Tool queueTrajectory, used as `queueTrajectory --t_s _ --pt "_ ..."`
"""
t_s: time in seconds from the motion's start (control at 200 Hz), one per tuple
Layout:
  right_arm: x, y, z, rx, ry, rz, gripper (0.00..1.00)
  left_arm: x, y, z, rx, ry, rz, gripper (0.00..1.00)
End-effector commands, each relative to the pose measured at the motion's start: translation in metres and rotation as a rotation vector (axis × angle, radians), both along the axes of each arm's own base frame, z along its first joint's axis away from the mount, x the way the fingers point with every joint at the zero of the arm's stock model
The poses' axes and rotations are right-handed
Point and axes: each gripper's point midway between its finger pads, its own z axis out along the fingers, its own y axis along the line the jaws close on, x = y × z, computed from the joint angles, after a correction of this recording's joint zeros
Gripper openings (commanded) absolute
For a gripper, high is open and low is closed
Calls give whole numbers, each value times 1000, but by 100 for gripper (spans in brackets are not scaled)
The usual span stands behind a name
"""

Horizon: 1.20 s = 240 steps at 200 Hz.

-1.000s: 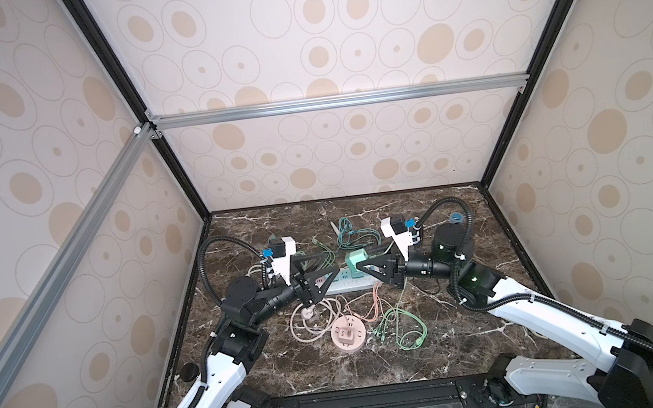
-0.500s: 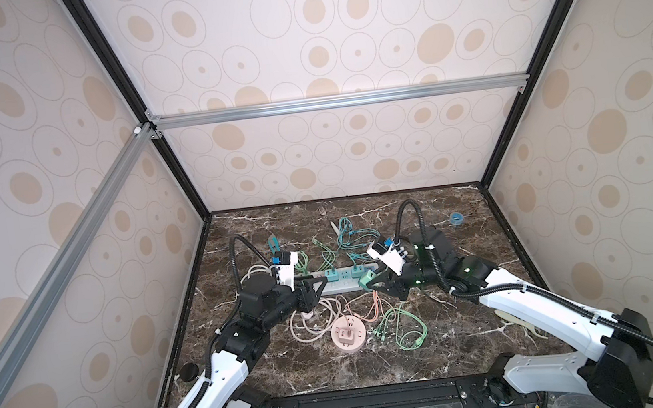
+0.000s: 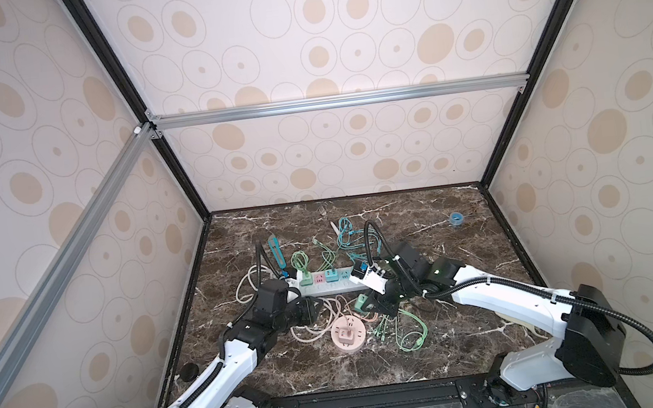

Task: Insert the plug
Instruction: 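Open the left gripper while the right gripper lowers the green charger toward the round socket, then align and press the green charger prongs into the pink round socket with the right gripper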

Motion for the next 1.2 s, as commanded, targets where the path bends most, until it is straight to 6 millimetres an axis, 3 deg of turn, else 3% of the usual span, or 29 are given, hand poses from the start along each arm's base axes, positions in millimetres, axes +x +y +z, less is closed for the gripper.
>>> queueTrajectory --t_s 0.0,0.125,0.535,1.195 --pt "-3 6 -7 -53 -12 40 16 -11 -13 -12 -62 80 -29 41" --pt "-5 15 -14 -100 -3 64 16 -17 -24 -24 -65 120 -58 40" --pt "-6 26 -35 -174 6 98 14 -27 -32 -58 -17 198 -98 32" --pt "0 47 -50 -131 0 146 13 -29 -35 -80 19 241 -114 27"
